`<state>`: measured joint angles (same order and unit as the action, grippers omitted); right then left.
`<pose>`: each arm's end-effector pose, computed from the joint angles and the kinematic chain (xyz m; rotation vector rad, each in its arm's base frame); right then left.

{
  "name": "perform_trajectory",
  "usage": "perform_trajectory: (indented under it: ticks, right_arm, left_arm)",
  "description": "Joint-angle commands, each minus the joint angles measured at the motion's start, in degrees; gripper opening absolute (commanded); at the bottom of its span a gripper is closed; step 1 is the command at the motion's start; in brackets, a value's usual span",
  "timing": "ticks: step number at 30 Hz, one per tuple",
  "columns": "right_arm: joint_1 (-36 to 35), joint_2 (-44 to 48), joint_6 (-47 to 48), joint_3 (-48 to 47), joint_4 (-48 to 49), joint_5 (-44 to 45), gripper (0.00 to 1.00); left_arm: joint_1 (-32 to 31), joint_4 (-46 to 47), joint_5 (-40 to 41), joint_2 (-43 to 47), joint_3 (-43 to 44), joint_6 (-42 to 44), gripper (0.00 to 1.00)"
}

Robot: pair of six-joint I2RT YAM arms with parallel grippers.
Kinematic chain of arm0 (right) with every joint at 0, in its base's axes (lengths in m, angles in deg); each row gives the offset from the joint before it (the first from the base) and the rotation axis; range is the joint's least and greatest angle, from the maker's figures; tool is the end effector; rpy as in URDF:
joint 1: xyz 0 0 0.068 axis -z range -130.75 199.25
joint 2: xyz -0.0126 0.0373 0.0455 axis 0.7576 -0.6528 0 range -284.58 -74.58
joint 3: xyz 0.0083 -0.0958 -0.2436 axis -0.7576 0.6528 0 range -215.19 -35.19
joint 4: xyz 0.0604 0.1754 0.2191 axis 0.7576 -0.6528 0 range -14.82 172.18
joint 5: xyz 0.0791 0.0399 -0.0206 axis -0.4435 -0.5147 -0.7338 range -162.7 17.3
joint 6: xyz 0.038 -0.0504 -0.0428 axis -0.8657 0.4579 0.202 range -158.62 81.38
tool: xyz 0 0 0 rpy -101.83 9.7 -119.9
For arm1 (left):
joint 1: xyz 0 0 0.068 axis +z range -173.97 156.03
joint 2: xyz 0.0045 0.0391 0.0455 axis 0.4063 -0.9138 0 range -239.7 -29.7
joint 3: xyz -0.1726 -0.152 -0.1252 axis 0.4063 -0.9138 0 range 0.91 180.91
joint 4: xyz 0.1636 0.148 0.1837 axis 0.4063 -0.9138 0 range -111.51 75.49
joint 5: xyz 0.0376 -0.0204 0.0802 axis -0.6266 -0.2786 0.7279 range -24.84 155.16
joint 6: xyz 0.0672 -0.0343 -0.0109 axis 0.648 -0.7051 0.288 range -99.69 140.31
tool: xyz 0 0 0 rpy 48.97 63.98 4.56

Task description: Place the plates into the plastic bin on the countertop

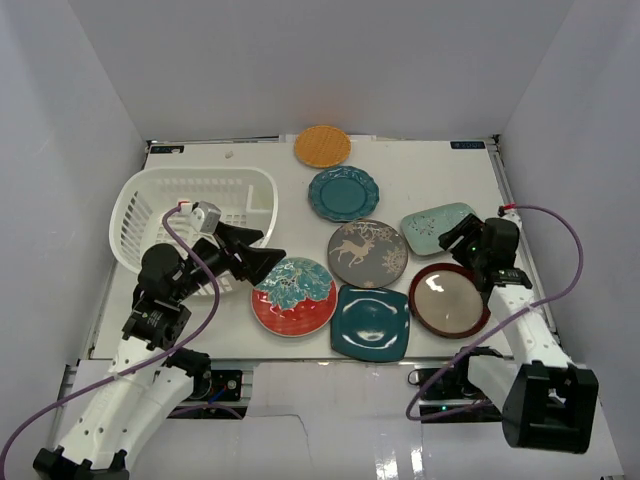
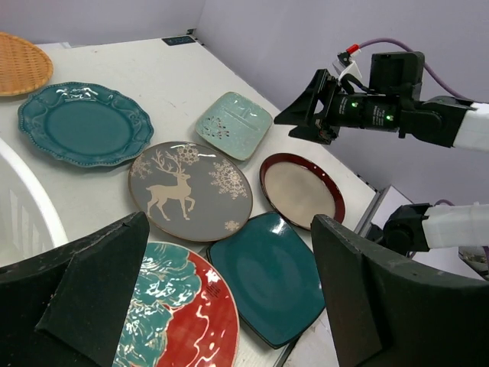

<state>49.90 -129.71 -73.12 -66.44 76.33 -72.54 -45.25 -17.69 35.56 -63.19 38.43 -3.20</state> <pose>0.2691 -0.0033 0.1967 0.6386 2.0105 0.3537 0.1809 -0.1048 0.3339 0.3963 1.6019 -1.0058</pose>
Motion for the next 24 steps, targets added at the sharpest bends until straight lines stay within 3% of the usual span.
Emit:
perform_trajectory:
  ticks: [1,4,11,15,18,24]
  right_arm:
    - [5.8,-4.8,-1.7,-1.2,7.4,3.4,0.72]
    - [8.5,-9.4,-1.1,-2.6,9.4,8.0,0.73]
    - [9.6,-23.0,-2.5,-5.9,12.8,3.9,0.73]
    - [9.6,-28.4,-4.1,-6.1,17.8,0.4,0.67]
    - [9.6,-33.1,-6.5,-6.6,20.7,-4.2,0.56]
    - [9.6,-38.0,-11.5,-6.8,26.2,-5.4,0.17]
  left_arm:
    - [-1.0,-1.4,-0.1,1.0,2.1,0.9,0.98]
    - [-1.7,-2.4,1.9,1.6,2.5,1.3,0.98]
    - [-3.5,-3.3,3.5,1.9,2.9,1.4,0.98]
    - [-3.9,-3.7,4.4,2.3,3.2,1.8,0.98]
    - [-3.9,-3.8,4.6,2.1,3.3,1.8,0.98]
    - [-3.9,-4.2,6.4,1.7,3.4,1.8,0.98]
